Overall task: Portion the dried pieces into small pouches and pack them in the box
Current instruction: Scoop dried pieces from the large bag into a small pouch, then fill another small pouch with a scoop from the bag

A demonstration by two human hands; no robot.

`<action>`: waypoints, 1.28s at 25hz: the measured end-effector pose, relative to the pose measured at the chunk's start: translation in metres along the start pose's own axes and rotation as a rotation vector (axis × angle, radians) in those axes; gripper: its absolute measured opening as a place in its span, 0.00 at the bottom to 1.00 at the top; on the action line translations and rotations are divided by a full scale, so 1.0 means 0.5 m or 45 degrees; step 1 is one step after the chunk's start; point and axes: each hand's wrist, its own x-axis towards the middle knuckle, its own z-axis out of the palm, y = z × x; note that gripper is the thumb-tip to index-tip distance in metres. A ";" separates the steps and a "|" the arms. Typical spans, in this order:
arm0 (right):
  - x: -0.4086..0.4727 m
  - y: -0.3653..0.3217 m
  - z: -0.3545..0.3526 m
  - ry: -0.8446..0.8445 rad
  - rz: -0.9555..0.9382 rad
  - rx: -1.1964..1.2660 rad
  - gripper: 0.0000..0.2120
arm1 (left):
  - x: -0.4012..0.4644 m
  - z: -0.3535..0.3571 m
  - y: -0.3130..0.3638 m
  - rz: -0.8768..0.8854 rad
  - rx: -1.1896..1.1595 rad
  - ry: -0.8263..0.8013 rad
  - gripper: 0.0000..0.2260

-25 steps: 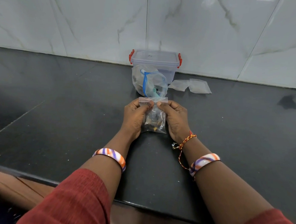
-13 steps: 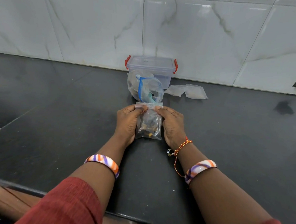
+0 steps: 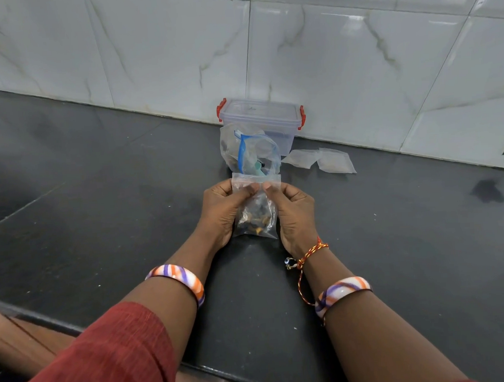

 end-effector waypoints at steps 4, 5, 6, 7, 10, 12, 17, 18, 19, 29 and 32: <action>-0.002 -0.001 0.001 -0.061 -0.040 -0.021 0.02 | 0.001 -0.001 0.003 0.017 0.040 0.013 0.04; -0.001 -0.001 0.001 -0.071 -0.048 -0.023 0.03 | -0.001 0.000 0.003 0.010 0.047 0.015 0.04; -0.001 -0.001 0.000 -0.081 -0.049 -0.030 0.03 | 0.001 -0.001 0.001 0.004 0.053 0.022 0.03; -0.001 0.000 0.001 -0.087 -0.040 -0.036 0.04 | 0.001 -0.001 0.000 -0.001 0.046 0.026 0.03; 0.005 0.002 0.004 -0.072 -0.035 -0.054 0.04 | 0.004 0.001 -0.005 0.006 0.049 0.028 0.02; 0.006 0.003 0.006 -0.057 -0.044 -0.072 0.05 | 0.005 0.003 -0.005 0.001 0.085 0.055 0.03; 0.004 -0.002 0.001 -0.038 -0.010 0.007 0.08 | 0.019 0.014 0.002 0.051 0.043 0.321 0.05; 0.007 -0.005 -0.001 -0.029 0.005 0.091 0.09 | 0.028 0.021 0.005 0.070 0.164 0.418 0.09; 0.010 -0.008 -0.005 -0.020 0.023 0.174 0.09 | 0.041 0.027 0.009 0.074 0.315 0.480 0.15; 0.082 -0.057 -0.025 0.104 0.037 0.208 0.07 | 0.170 0.014 0.079 0.022 0.770 0.667 0.10; 0.092 -0.056 -0.012 0.108 0.075 0.208 0.07 | 0.168 -0.027 0.100 0.046 0.652 0.802 0.11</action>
